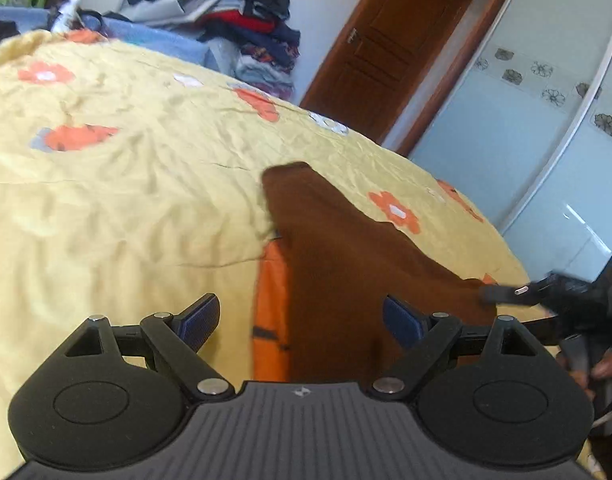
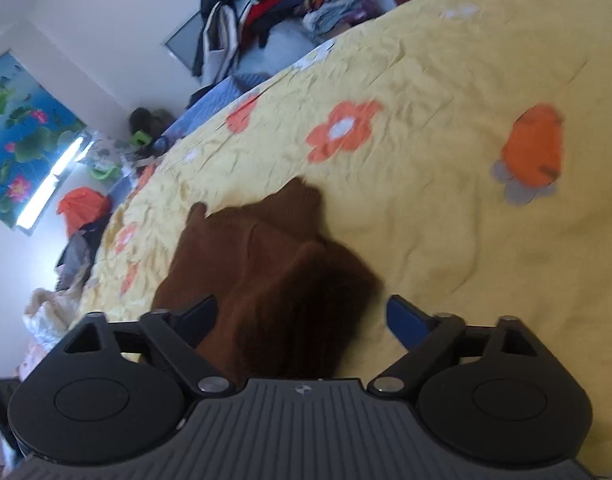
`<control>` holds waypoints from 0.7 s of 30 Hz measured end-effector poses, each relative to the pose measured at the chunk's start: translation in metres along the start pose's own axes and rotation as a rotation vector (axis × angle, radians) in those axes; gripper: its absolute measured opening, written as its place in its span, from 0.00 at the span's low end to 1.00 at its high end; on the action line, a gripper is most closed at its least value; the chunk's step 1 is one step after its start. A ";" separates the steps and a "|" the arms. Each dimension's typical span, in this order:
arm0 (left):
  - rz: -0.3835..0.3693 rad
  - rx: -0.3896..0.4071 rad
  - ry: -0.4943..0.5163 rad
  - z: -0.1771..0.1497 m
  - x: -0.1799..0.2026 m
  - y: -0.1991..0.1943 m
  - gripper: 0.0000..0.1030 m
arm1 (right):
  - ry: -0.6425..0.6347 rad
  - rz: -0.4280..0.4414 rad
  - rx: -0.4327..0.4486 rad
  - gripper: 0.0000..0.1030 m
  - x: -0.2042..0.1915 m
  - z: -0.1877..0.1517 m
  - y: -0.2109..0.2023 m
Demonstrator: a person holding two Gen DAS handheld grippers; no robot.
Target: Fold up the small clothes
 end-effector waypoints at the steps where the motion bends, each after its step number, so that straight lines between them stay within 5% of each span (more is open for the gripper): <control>1: 0.006 -0.006 0.012 0.000 0.003 0.005 0.87 | -0.012 -0.013 -0.007 0.57 -0.002 0.000 0.007; 3: 0.036 -0.015 0.047 -0.003 0.009 0.012 0.87 | -0.088 -0.054 -0.022 0.43 -0.006 -0.003 0.016; 8: 0.027 -0.050 0.019 -0.010 0.006 0.013 0.87 | -0.033 -0.015 -0.002 0.42 0.018 -0.006 -0.003; 13: -0.032 -0.103 -0.076 -0.001 0.000 0.023 0.87 | 0.038 -0.052 0.100 0.94 0.014 -0.005 -0.031; 17: -0.086 -0.151 -0.151 0.011 -0.001 0.042 0.87 | 0.089 -0.025 0.032 0.95 0.016 0.003 -0.007; 19: -0.089 -0.162 -0.151 0.015 0.004 0.052 0.86 | 0.059 0.011 0.027 0.87 0.013 0.004 0.008; 20: -0.083 -0.163 -0.144 0.016 0.008 0.056 0.71 | 0.051 0.019 0.023 0.80 0.011 0.006 0.013; 21: -0.068 -0.176 -0.128 0.016 0.011 0.059 0.36 | 0.054 0.021 -0.017 0.38 0.010 0.005 0.019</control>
Point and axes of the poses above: each gripper's, at about its wrist camera, not at the fingertips, and y roughly the way its jaws point, x to its right, z to its top, the point moved 3 cm from there along y, roughly the way its jaws point, and after that the axes turned 12 degrees about -y, right-handed, at the moved point
